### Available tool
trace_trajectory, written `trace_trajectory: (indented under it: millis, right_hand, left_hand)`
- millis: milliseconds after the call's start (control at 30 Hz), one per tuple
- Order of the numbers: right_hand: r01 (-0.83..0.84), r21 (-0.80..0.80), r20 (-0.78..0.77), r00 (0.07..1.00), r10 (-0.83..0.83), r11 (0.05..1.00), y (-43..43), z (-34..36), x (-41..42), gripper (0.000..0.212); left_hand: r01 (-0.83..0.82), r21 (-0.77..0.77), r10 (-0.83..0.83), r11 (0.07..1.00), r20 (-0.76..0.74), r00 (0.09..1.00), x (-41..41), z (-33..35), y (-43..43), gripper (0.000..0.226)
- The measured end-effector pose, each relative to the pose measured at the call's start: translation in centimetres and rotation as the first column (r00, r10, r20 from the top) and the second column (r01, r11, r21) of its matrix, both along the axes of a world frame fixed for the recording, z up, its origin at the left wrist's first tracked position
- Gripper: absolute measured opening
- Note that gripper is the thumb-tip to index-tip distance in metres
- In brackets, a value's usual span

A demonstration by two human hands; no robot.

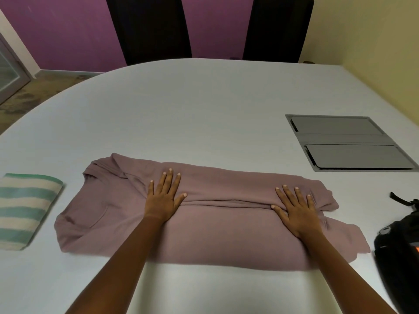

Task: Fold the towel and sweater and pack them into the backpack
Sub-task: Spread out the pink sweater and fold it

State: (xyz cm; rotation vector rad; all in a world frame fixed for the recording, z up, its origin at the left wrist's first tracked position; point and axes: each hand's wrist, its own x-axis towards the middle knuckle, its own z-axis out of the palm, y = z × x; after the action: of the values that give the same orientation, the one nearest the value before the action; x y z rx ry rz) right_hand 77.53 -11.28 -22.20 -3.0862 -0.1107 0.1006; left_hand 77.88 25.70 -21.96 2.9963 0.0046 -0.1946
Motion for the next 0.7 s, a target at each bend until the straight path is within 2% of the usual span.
trace_trajectory:
  millis: [100, 233, 367, 533, 633, 700]
  right_hand:
    - [0.038, 0.012, 0.026, 0.999, -0.038, 0.999, 0.8, 0.1, -0.7, 0.094]
    - [0.064, 0.034, -0.001, 0.998, -0.064, 0.997, 0.9, 0.7, -2.5, 0.093]
    - [0.111, 0.025, 0.021, 0.994, -0.112, 0.994, 0.3, 1.6, -4.8, 0.093]
    - [0.249, 0.02, 0.017, 0.968, -0.249, 0.968, -0.8, 2.5, -6.1, 0.053]
    - [0.348, 0.092, 0.041, 0.935, -0.353, 0.933, -1.7, 2.7, -6.6, 0.052]
    - [0.467, 0.2, 0.014, 0.878, -0.479, 0.861, -2.0, 3.0, -6.8, 0.055]
  left_hand:
    - [-0.039, -0.065, 0.039, 0.997, -0.003, 0.999, -1.2, -0.3, -0.5, 0.11]
    - [-0.07, -0.073, 0.067, 0.995, -0.046, 0.997, -2.5, 0.0, -0.7, 0.13]
    - [-0.069, -0.044, 0.065, 0.997, -0.095, 0.993, -3.9, 0.8, -1.3, 0.139]
    - [-0.063, -0.041, 0.058, 0.997, -0.1, 0.993, -5.5, 1.3, -2.5, 0.14]
    - [-0.028, -0.04, 0.024, 0.999, -0.104, 0.994, -6.2, 1.4, -3.5, 0.137]
    - [-0.018, -0.042, 0.014, 0.999, -0.102, 0.995, -6.4, 1.5, -4.4, 0.137]
